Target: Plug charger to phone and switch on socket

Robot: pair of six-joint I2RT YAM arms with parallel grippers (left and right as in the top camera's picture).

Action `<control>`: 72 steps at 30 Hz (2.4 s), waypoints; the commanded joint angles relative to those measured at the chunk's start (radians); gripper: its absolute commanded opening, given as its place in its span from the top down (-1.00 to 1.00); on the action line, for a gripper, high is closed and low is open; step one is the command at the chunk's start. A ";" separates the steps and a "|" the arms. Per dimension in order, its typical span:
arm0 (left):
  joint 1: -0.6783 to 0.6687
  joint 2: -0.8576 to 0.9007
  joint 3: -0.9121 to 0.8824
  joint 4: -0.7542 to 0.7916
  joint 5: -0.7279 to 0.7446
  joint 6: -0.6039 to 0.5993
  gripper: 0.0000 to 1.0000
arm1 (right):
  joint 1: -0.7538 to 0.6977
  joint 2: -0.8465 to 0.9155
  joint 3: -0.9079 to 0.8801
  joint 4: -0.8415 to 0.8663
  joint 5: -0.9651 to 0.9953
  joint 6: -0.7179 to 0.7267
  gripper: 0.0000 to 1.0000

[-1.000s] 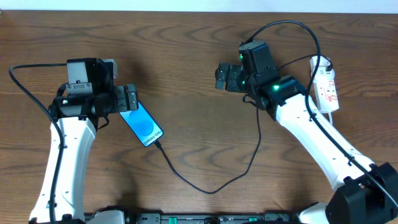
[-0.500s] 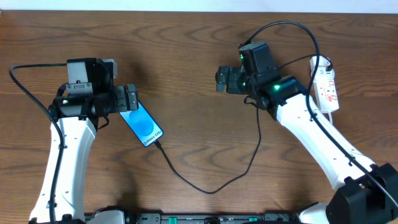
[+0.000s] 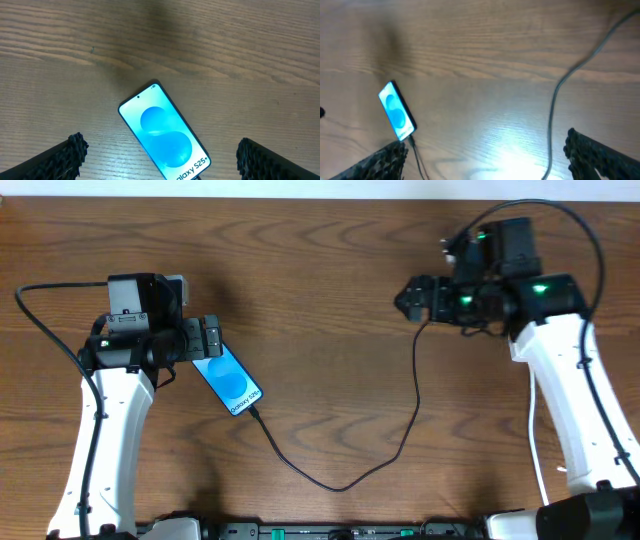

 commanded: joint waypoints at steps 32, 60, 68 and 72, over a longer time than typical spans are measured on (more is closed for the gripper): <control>0.000 -0.005 0.016 0.002 -0.013 0.017 -0.96 | -0.532 0.082 0.090 -0.068 -0.068 -0.274 -0.98; 0.000 -0.005 0.016 0.002 -0.013 0.017 -0.95 | -0.556 0.495 0.292 -0.074 0.105 -0.451 -0.98; 0.000 -0.005 0.016 0.002 -0.013 0.017 -0.96 | -0.555 0.556 0.291 -0.046 0.096 -0.499 -0.99; 0.000 -0.005 0.016 0.002 -0.013 0.017 -0.96 | -0.555 0.580 0.291 -0.045 0.037 -0.573 -0.99</control>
